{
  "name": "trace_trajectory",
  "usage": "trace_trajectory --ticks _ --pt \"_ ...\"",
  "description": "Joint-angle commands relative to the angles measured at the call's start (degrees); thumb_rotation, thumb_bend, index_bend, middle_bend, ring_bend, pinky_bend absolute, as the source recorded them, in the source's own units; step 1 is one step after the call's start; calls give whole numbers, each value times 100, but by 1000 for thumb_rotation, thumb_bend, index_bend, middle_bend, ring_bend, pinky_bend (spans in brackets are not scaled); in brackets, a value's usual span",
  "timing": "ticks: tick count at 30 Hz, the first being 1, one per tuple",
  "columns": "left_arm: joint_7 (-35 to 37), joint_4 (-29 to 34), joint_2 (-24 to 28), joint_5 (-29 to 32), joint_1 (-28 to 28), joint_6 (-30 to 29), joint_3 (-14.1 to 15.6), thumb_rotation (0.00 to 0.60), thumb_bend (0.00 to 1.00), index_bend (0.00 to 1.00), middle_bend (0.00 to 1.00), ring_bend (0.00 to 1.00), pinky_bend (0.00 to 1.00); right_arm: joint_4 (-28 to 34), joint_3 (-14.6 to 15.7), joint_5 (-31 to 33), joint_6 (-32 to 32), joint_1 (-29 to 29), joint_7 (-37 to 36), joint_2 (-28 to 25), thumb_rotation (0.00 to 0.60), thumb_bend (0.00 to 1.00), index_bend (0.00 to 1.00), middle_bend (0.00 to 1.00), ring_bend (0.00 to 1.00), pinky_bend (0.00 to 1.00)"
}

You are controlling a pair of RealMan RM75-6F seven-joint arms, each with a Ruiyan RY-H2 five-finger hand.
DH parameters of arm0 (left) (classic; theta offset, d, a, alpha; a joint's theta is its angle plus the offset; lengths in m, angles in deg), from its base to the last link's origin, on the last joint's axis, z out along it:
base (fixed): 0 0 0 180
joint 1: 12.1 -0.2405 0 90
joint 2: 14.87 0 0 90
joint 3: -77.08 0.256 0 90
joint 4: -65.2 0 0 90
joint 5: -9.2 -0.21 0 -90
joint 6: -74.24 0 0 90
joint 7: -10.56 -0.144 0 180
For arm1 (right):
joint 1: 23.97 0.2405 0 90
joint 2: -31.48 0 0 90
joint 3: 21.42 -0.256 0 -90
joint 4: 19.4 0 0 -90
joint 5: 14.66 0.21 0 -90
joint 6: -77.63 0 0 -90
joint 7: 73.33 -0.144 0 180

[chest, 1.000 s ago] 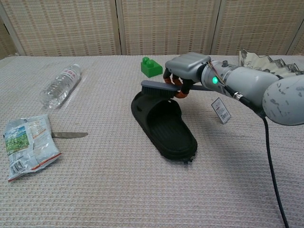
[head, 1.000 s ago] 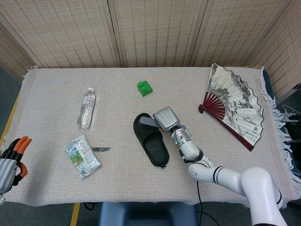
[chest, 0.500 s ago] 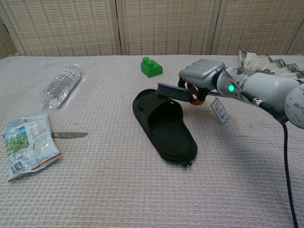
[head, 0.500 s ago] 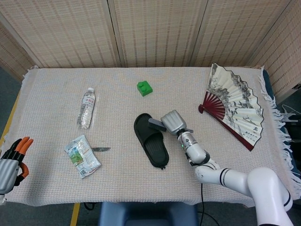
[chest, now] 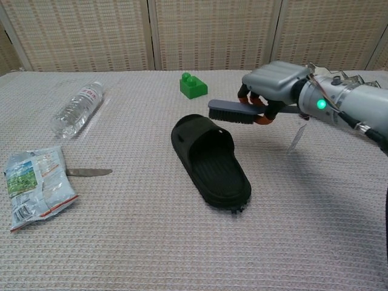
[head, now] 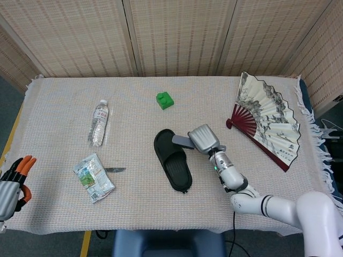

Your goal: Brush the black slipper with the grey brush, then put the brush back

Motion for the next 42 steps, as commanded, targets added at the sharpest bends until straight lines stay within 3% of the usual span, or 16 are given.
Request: trace_trajectory --ticks 1,6,10,16,19,22,27,33,39,40,42 --pt "-18 8 -4 0 -4 1 3 600 988 0 0 17 226 863 519 -666 763 -681 -189 -751 600 355 923 745 758 1000" --pt "-109 54 -27 -27 16 36 17 600 988 0 0 17 226 957 1054 -1103 1173 -1237 -238 -980 600 355 916 744 758 1000" --pt "-163 72 -41 -60 31 64 38 600 988 0 0 17 226 532 1379 -1419 1332 -1617 -450 -857 600 349 889 744 751 1000" --pt "-178 57 -56 -31 31 71 24 600 985 0 0 17 226 29 1428 -1619 1009 -1732 -1057 -740 600 335 723 716 633 951" --pt "-183 46 -54 -29 23 64 27 600 990 0 0 17 226 -28 1442 -1689 814 -1717 -1087 -757 600 324 550 598 528 843" --pt "-239 51 -58 10 31 122 30 600 1000 0 0 17 227 104 1402 -1548 518 -1680 -988 -876 600 324 249 435 374 636" --pt "-261 61 -62 -11 30 113 39 600 1000 0 0 17 227 477 1342 -1306 279 -1693 -743 -1133 600 272 17 262 180 374" --pt "-309 73 -59 9 8 99 40 600 1000 0 0 17 229 1307 1338 -1095 661 -1931 -129 -1775 600 208 0 125 7 188" --pt "-285 115 -54 -32 -7 41 41 600 990 0 0 17 230 2082 1422 -1085 1476 -2393 390 -2397 600 194 0 71 0 122" --pt "-193 128 -38 -66 -11 24 57 600 949 0 0 17 230 2294 1435 -1161 1704 -2547 240 -2526 600 192 0 57 0 120" --pt "-151 123 -15 -95 -32 -42 57 600 736 0 0 17 234 2613 1487 -1640 2338 -2944 -523 -2679 600 184 0 28 0 114"
